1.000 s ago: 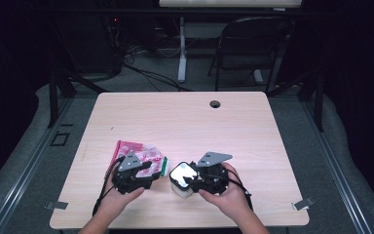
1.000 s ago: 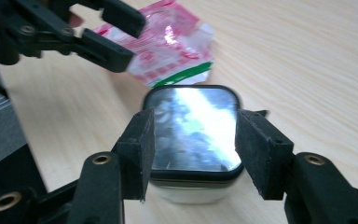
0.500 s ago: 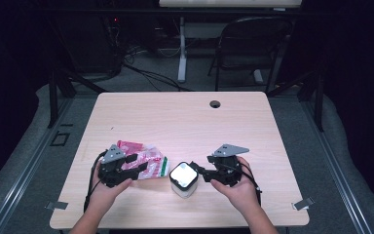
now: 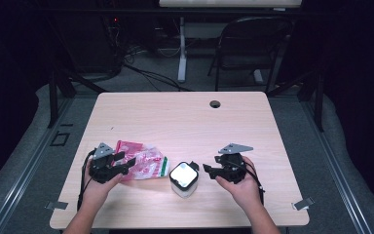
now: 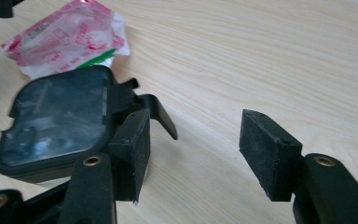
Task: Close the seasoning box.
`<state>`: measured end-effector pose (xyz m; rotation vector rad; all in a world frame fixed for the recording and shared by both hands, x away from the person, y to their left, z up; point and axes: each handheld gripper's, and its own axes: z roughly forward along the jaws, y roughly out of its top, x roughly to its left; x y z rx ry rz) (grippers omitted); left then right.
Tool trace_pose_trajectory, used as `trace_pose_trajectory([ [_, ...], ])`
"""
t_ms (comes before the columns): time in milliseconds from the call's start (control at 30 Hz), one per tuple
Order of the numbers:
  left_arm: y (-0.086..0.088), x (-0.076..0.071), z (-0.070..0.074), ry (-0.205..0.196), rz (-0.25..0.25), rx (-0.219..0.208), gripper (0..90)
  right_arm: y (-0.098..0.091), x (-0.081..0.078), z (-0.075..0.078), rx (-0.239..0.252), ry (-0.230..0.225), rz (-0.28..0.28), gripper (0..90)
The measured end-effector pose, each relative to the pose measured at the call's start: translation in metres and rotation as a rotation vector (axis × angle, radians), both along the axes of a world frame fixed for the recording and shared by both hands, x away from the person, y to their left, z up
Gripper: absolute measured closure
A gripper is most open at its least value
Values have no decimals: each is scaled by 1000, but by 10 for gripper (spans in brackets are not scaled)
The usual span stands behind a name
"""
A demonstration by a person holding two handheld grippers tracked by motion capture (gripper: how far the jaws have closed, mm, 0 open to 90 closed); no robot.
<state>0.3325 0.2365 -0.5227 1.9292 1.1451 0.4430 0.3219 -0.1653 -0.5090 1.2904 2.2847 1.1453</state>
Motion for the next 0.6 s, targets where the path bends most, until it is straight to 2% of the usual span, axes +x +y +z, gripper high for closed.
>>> trace_pose_trajectory([
  [133, 8, 3, -3, 1, 30, -3, 455, -7, 5, -6, -10, 18, -22, 435],
  [400, 23, 9, -17, 43, 92, 16, 455, -18, 11, -21, -28, 29, -75, 443],
  [500, 27, 11, -22, 51, 113, 11, 454, -23, 14, -27, -38, 32, -93, 444],
  [600, 31, 12, -25, 61, 126, 15, 453, -27, 16, -32, -28, 51, -111, 443],
])
